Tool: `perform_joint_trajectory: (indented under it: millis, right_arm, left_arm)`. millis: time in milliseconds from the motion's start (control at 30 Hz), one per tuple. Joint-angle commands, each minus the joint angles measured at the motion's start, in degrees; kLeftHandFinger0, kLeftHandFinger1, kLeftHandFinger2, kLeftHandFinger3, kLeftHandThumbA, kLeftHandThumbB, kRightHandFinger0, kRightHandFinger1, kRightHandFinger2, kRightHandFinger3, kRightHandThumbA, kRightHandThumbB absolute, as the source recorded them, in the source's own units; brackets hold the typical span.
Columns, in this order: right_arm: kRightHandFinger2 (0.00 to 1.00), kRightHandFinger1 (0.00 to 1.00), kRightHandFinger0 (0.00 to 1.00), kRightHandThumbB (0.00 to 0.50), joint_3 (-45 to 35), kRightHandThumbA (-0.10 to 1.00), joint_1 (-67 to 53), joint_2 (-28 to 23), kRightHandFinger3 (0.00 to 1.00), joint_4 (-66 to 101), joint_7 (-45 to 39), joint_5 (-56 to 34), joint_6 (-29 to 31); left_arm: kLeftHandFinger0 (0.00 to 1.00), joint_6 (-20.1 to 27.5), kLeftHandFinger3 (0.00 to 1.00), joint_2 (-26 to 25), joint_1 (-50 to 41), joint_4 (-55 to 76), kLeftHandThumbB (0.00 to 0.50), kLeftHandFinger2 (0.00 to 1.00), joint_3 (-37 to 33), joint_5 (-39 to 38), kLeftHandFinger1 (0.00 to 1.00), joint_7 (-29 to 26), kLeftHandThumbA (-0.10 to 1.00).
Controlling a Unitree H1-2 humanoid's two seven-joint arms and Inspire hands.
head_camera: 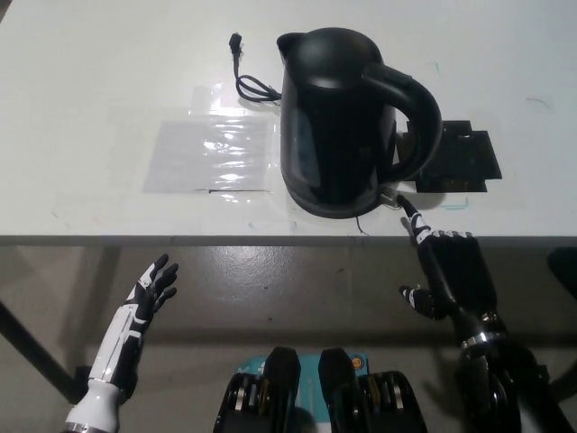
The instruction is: A kettle is kept at the center of the table close to the robot and the robot uses its right index finger to press downwards on the transparent start boiling button
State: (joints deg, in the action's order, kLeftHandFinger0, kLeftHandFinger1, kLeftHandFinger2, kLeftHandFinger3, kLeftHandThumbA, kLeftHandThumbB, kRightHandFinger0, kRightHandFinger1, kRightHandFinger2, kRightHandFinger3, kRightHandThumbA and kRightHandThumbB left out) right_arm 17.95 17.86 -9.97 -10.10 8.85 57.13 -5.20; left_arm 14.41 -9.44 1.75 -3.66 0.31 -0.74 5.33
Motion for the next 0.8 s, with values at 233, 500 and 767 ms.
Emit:
perform_joint_trajectory:
  millis: [233, 500, 767]
  right_arm:
    - [0.00, 0.00, 0.00, 0.280, 0.65, 1.00, 4.34, 0.15, 1.00, -1.19, -1.62, -0.61, -2.52]
    - [0.01, 0.00, 0.00, 0.279, 1.12, 1.00, 5.30, 0.33, 1.00, -2.57, -1.52, -0.83, -3.07]
    - [0.00, 0.00, 0.00, 0.285, 1.52, 1.00, 6.00, 0.16, 1.00, -4.21, -1.27, -1.05, -3.30]
  left_arm:
    - [1.00, 2.06, 1.00, -1.01, 0.85, 1.95, 0.323, 1.00, -0.20, -0.08, 1.00, 1.10, 1.00]
    - [1.00, 1.78, 1.00, -1.24, 0.97, 1.93, 0.328, 1.00, -0.27, 0.12, 1.00, 1.22, 1.00]
    - [1.00, 1.51, 1.00, -1.25, 0.97, 2.27, 0.317, 1.00, -0.32, 0.04, 1.00, 1.23, 1.00]
